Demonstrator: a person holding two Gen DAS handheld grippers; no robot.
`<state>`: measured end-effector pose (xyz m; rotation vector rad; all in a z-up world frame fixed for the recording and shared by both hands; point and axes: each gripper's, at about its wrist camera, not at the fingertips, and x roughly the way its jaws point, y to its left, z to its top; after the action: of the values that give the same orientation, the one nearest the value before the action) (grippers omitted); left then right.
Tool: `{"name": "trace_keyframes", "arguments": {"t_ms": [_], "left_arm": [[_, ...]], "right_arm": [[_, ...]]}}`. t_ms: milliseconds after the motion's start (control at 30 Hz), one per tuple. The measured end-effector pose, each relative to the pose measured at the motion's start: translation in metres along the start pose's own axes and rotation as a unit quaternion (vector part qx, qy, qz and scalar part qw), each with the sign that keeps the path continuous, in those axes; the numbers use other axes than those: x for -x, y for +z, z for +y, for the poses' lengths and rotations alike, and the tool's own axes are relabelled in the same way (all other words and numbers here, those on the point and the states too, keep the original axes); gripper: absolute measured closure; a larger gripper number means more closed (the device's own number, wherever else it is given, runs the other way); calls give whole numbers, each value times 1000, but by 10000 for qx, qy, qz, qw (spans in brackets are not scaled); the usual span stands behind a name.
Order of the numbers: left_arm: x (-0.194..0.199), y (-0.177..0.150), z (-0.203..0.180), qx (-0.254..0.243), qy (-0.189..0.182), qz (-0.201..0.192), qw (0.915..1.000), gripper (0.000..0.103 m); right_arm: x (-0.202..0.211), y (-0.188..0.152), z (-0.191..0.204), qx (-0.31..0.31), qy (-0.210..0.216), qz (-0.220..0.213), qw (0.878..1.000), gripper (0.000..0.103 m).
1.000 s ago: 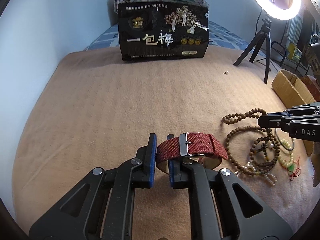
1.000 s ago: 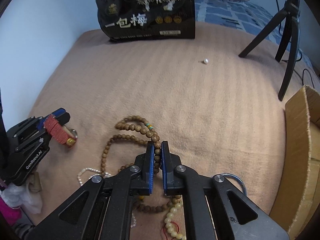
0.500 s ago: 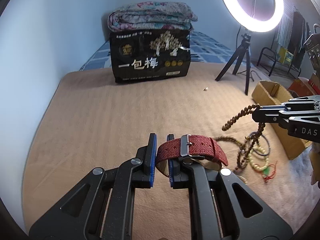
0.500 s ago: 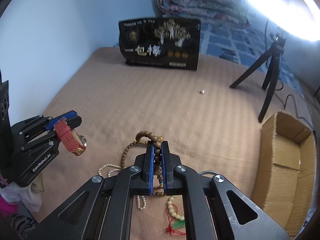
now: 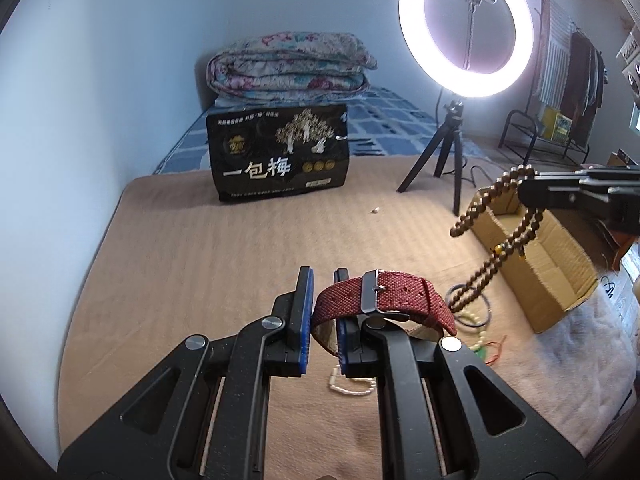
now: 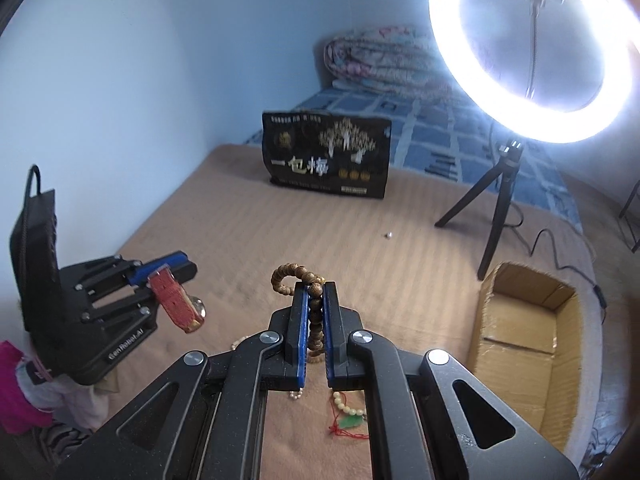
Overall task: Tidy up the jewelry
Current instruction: 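Lift the watch and bead necklace and carry both toward the cardboard box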
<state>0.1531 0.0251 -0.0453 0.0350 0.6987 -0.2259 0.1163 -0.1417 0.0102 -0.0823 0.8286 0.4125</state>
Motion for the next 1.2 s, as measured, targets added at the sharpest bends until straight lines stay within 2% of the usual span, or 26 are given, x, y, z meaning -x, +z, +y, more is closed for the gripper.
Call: {"name": "trace_keyframes", "arguments": {"t_ms": [333,567,933,1200], "left_arm": [[32,12,-34,-115,-285,-221,9993,94],[43,21,-71,-255,-591,-289,9975,94],[37,29,-131,-487,-1021,-250,9933,94],[16,31,-174,-568,-1286,-126,9900,94]], "right_arm": [[54,10,-14,-36,-163,-363,9992,98],[89,12,-35,-147,-317,-618,9975,98],[128,17,-88,-417,-689,-918,9925,98],[123,14,-138,-635,-1079,-805,9889,98]]}}
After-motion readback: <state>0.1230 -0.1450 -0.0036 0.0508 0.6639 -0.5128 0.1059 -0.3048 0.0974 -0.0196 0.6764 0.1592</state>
